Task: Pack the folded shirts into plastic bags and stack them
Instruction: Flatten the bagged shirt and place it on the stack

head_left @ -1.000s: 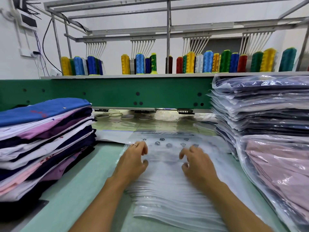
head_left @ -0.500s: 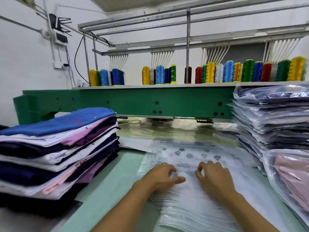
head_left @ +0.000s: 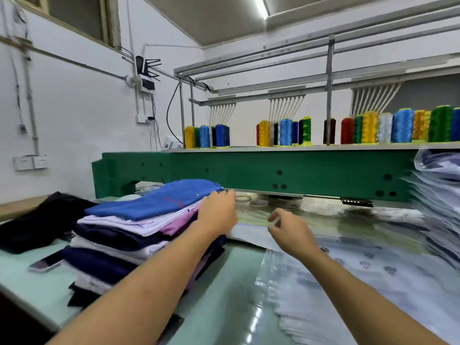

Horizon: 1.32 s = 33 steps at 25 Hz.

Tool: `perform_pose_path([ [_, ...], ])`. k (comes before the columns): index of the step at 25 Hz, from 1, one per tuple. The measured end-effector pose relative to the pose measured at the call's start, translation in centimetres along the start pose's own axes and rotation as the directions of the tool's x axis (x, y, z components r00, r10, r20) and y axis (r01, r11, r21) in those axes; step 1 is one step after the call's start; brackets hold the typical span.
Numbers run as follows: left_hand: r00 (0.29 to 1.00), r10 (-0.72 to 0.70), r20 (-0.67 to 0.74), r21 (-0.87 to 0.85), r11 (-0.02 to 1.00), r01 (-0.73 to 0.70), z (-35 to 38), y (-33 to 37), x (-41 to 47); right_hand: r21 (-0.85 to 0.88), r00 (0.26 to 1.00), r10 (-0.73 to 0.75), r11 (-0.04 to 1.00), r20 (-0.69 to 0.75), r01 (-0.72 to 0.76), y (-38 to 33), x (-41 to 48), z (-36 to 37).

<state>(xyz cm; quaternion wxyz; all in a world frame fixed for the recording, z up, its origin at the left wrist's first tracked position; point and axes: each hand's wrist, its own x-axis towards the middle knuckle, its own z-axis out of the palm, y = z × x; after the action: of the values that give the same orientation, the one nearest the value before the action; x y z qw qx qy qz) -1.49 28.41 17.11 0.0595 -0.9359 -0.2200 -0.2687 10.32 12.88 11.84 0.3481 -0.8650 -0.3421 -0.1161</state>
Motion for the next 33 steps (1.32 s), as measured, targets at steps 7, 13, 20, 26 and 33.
perform_pose_path([
  [7,0.891,-0.3,0.341,0.209,0.948,0.24,-5.3,-15.5,0.9,0.293,0.991,-0.11,0.953,0.081,0.082,-8.1,3.2,4.3],
  [13,0.822,-0.156,0.548,0.111,0.987,0.113,-8.1,-20.5,0.8,0.454,0.971,-0.181,0.886,0.159,0.091,-12.3,4.1,7.2],
  [20,0.984,-0.164,0.07,0.025,0.986,0.162,-8.2,-22.0,-0.7,0.765,0.959,-0.152,0.638,0.239,-0.089,-18.2,4.4,9.6],
  [26,0.999,0.052,-0.011,-0.226,0.973,-0.053,-9.6,-16.8,-0.6,0.847,0.849,-0.004,0.083,0.528,-0.526,-21.5,5.4,9.8],
  [33,0.89,-0.418,0.183,-0.199,0.871,0.45,-8.0,-21.1,-0.4,0.913,0.886,0.226,-0.067,0.406,-0.402,-18.6,6.1,10.7],
])
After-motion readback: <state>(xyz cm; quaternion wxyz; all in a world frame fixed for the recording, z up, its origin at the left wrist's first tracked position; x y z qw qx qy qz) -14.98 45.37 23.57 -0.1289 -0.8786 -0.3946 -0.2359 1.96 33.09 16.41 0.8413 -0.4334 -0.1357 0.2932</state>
